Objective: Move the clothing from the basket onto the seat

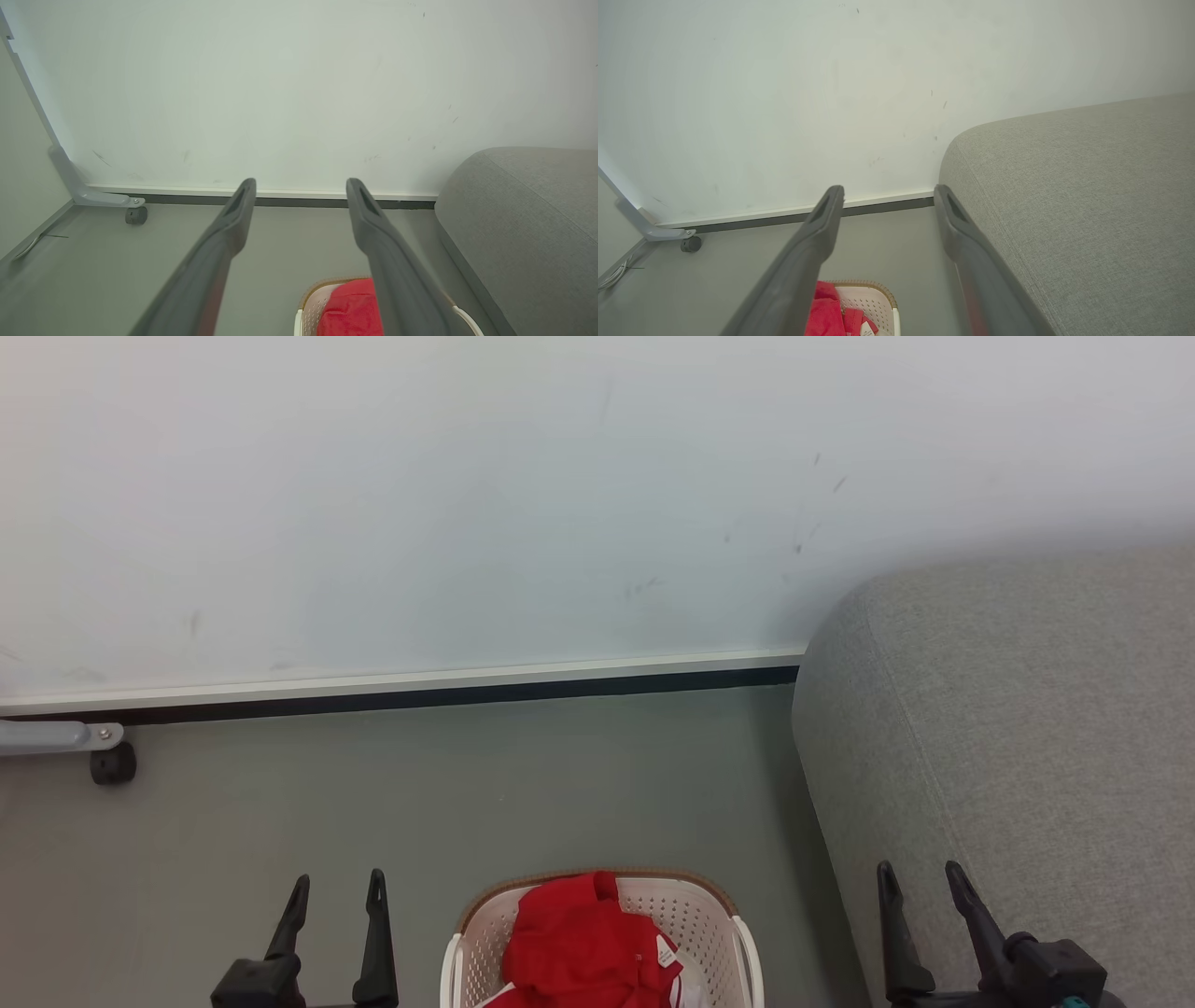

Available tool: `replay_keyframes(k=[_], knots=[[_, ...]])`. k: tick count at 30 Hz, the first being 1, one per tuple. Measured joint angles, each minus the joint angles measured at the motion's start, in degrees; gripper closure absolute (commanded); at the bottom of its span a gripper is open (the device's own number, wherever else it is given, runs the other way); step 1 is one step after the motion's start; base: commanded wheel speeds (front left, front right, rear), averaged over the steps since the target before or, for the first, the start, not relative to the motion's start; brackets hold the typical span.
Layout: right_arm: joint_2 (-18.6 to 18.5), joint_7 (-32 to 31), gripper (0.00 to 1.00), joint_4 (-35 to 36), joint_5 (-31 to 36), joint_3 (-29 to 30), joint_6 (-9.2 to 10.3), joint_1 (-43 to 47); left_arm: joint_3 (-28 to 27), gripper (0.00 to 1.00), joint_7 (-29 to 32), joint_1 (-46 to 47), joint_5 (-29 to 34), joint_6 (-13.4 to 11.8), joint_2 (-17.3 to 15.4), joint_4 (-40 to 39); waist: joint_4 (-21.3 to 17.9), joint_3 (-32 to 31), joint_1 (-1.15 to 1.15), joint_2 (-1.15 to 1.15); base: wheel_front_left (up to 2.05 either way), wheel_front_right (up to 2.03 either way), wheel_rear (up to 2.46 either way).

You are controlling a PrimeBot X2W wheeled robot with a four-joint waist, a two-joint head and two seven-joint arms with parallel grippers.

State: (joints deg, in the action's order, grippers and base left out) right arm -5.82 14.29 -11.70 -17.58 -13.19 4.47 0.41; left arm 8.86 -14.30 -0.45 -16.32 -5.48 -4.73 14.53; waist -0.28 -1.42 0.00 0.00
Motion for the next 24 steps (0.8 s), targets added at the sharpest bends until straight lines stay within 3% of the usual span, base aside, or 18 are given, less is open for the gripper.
replay_keyframes(k=[24], knots=[[0.2,0.0,0.00,2.2,1.1,1.7,-0.27,0.1,-0.2,0.00,0.0,0.0,2.4,1.2,0.3,-0.9,-0.1,3.3,0.00,0.00,0.00,0.00,0.00]])
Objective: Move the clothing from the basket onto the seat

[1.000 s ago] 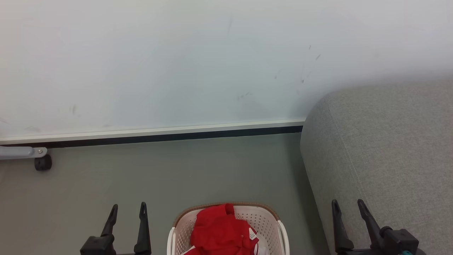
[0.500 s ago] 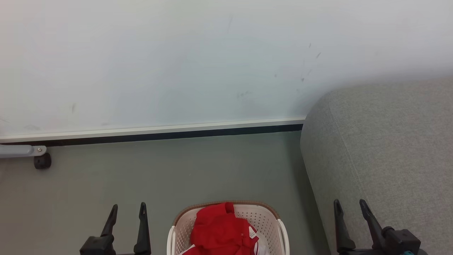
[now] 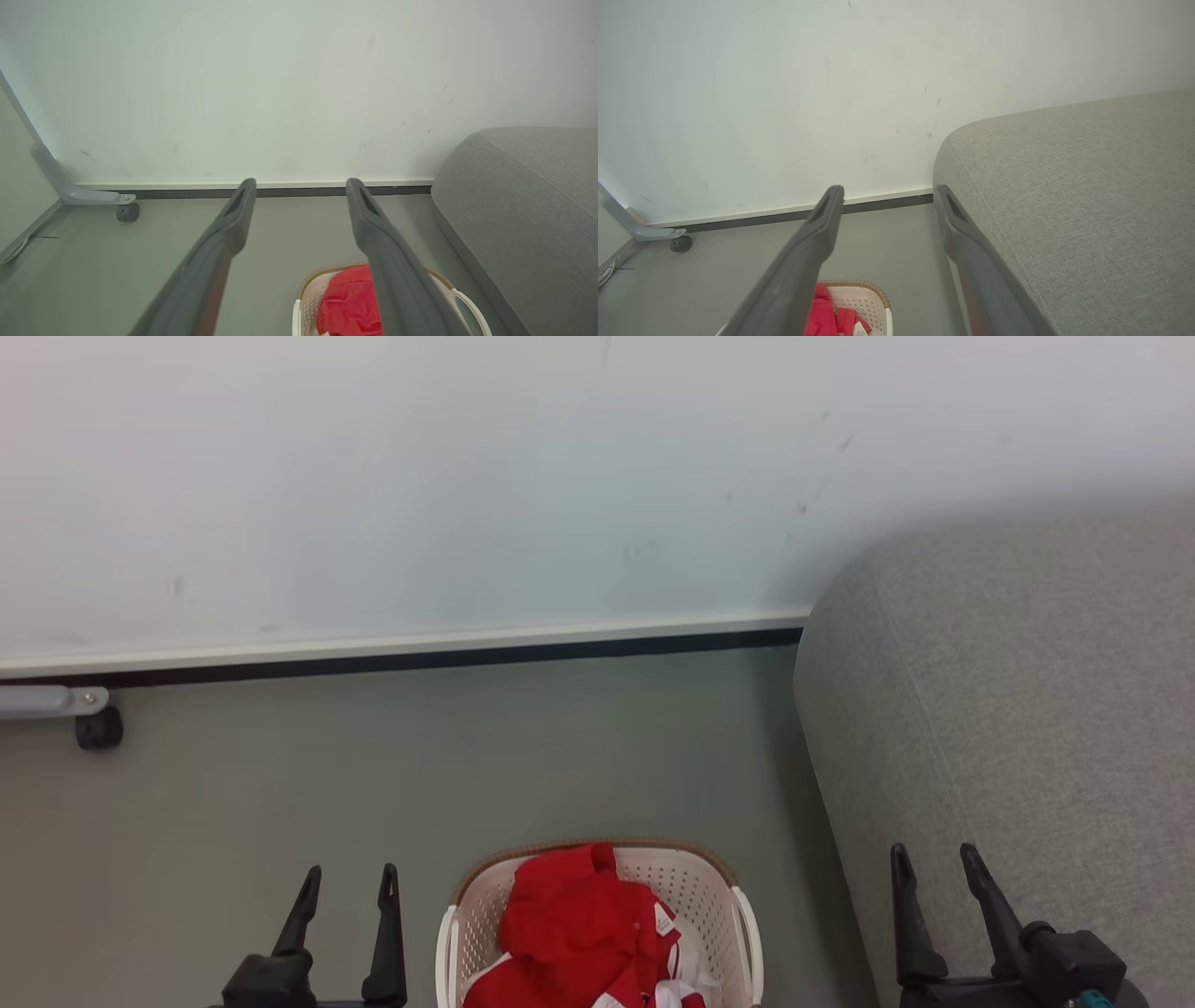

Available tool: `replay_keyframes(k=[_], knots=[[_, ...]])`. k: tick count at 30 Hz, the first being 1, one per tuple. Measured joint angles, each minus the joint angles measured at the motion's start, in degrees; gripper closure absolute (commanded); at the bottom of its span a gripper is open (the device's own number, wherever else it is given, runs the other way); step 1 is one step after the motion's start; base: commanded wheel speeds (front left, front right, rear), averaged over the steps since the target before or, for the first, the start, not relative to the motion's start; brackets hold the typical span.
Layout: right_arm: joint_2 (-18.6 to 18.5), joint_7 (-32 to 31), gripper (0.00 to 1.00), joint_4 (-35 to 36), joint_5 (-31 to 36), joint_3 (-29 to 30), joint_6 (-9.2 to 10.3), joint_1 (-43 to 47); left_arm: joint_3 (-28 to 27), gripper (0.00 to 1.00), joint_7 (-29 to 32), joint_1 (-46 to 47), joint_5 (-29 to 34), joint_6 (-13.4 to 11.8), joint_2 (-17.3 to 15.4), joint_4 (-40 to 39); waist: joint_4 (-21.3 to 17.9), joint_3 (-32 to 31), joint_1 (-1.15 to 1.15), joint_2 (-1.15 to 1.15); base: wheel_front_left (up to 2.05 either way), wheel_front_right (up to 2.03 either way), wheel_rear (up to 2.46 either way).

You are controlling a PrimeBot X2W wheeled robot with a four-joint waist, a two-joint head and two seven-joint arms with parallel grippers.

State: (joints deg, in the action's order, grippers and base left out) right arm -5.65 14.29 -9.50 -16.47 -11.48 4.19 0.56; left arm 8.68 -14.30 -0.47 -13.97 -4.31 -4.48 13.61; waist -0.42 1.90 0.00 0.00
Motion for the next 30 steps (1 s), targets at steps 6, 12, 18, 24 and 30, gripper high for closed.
replay_keyframes(k=[6,12,18,24,30], knots=[[-0.1,0.0,0.00,2.1,1.1,0.7,0.00,-1.2,1.7,0.00,0.0,1.5,1.2,0.9,-0.1,0.3,-0.3,3.8,0.00,0.00,0.00,0.00,0.00],[-0.3,0.0,0.00,4.0,2.0,1.0,-0.01,-3.9,3.4,0.00,0.0,4.6,2.9,1.9,-0.3,3.0,-1.0,8.3,-0.01,0.00,0.00,0.00,0.00],[-0.2,0.0,0.00,5.5,2.4,0.5,-0.45,-7.4,4.8,0.00,0.1,9.2,3.9,2.9,-0.6,7.0,-2.4,13.1,-0.01,-0.01,0.00,0.00,0.00],[0.0,0.1,0.00,7.1,2.8,0.2,-0.49,-9.5,6.2,0.00,1.1,13.8,5.2,3.4,-0.6,10.2,-4.0,17.1,-0.01,-0.01,0.00,0.00,0.00],[0.3,0.4,0.00,8.9,3.0,-0.2,-0.68,-12.2,7.4,0.00,2.4,19.2,7.4,3.9,-0.9,14.4,-6.0,22.1,-0.02,-0.01,0.00,0.00,0.00]])
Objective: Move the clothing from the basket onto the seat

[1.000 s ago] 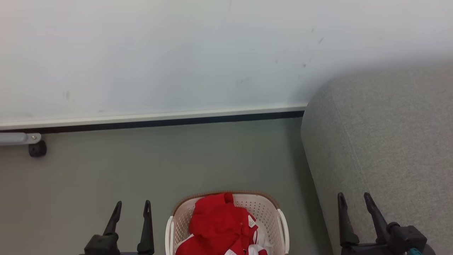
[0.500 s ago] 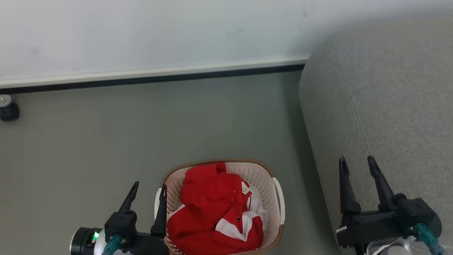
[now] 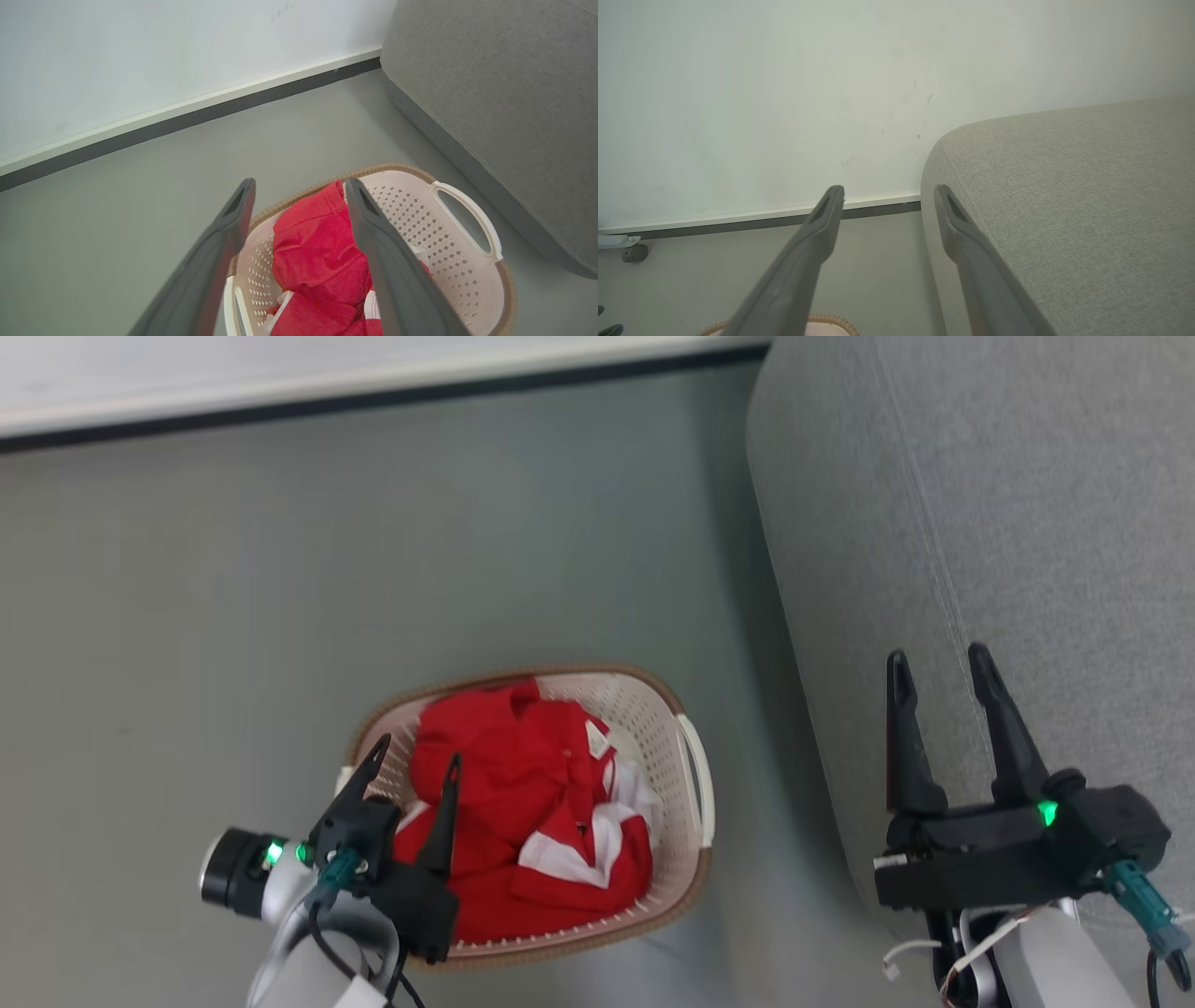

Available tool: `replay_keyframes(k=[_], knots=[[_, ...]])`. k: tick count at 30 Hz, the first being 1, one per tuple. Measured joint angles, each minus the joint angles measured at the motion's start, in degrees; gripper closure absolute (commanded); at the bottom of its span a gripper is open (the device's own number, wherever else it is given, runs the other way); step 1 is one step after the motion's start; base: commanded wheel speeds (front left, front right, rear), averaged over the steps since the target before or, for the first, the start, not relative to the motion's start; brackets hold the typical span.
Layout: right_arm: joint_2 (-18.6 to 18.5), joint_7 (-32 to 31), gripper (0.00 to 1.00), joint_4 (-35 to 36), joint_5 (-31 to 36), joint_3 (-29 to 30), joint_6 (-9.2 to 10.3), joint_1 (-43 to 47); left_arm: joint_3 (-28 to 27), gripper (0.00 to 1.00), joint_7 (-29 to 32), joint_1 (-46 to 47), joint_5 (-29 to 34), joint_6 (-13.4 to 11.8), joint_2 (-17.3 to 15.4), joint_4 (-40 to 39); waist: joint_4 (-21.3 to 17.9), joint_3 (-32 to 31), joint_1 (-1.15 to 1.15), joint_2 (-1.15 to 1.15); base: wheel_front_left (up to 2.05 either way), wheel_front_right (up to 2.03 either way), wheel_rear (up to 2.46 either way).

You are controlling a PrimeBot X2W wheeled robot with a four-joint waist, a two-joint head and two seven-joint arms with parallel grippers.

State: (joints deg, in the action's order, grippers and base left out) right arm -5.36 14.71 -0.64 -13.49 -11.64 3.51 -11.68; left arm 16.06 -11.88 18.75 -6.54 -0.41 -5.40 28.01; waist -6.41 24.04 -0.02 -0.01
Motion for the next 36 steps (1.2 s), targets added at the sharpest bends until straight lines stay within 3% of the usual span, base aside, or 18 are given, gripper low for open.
replay_keyframes(k=[24,36], knots=[[1.5,0.0,0.00,4.0,0.0,0.1,-0.48,-13.2,1.9,0.00,2.1,19.4,6.1,0.4,-3.6,10.0,-6.1,21.4,0.00,0.00,0.00,0.00,0.00],[1.9,0.0,0.00,2.3,0.0,-0.7,-0.80,-15.2,2.7,0.00,0.2,22.7,8.0,-0.2,-4.6,14.2,-7.2,25.8,0.01,0.00,0.00,0.00,0.00]])
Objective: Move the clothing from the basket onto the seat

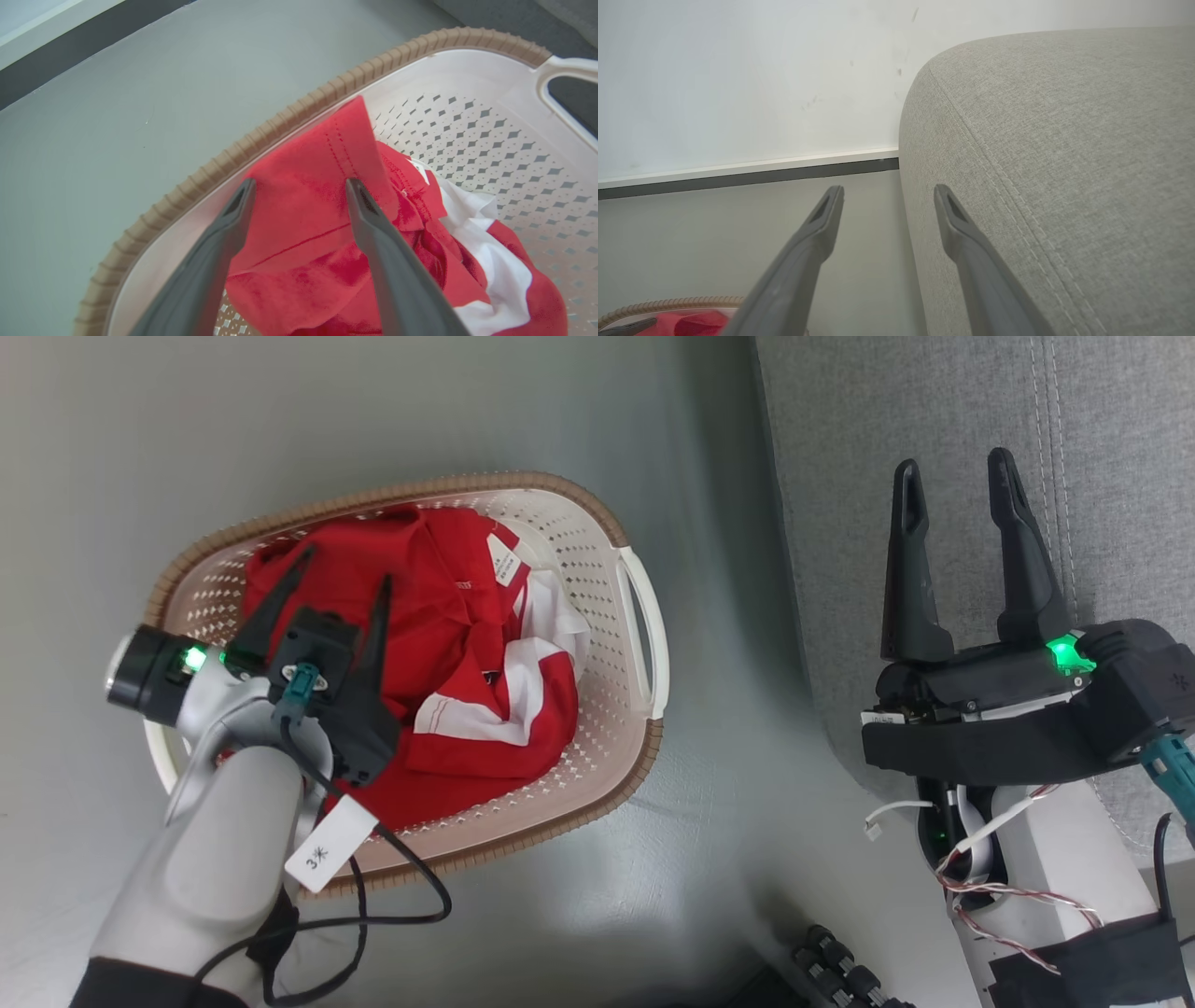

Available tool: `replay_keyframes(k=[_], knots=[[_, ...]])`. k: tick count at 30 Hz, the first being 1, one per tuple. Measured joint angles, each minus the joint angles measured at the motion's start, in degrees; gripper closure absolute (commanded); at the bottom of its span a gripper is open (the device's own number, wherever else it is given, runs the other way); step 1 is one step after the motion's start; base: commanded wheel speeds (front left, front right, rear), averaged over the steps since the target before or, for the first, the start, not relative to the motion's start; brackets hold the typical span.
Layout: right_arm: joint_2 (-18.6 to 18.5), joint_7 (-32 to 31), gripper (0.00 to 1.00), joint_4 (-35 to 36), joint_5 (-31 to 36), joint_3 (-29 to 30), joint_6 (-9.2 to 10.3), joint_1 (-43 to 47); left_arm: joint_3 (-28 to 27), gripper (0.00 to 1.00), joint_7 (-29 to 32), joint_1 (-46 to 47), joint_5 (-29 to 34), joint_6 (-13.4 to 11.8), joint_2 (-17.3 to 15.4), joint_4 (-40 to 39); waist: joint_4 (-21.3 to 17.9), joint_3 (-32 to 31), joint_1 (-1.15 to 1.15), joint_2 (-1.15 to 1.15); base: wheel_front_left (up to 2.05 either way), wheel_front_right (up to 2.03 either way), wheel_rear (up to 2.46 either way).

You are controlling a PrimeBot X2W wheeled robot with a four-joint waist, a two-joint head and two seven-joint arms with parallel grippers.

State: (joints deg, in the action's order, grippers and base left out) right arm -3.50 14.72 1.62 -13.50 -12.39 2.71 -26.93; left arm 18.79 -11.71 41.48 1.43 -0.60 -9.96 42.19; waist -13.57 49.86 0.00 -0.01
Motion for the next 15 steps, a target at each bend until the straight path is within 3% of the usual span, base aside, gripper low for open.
replay_keyframes(k=[13,14,15], knots=[[0.2,0.0,0.00,-0.9,0.0,-0.6,-0.20,-0.7,0.3,0.00,-0.5,3.3,1.9,-2.5,0.2,4.7,-1.0,0.9,0.01,0.00,0.00,0.00,0.00],[0.2,0.0,0.00,-0.9,0.0,-0.7,-0.20,-0.7,0.3,0.11,-0.5,3.5,1.9,-2.5,0.2,5.2,-1.1,1.0,0.01,0.00,0.00,0.00,0.00],[0.2,0.0,0.00,-1.0,0.0,-0.7,-0.20,-0.8,0.3,0.55,-0.5,3.8,1.9,-2.5,0.3,5.5,-1.1,1.0,0.01,0.00,0.00,0.00,0.00]])
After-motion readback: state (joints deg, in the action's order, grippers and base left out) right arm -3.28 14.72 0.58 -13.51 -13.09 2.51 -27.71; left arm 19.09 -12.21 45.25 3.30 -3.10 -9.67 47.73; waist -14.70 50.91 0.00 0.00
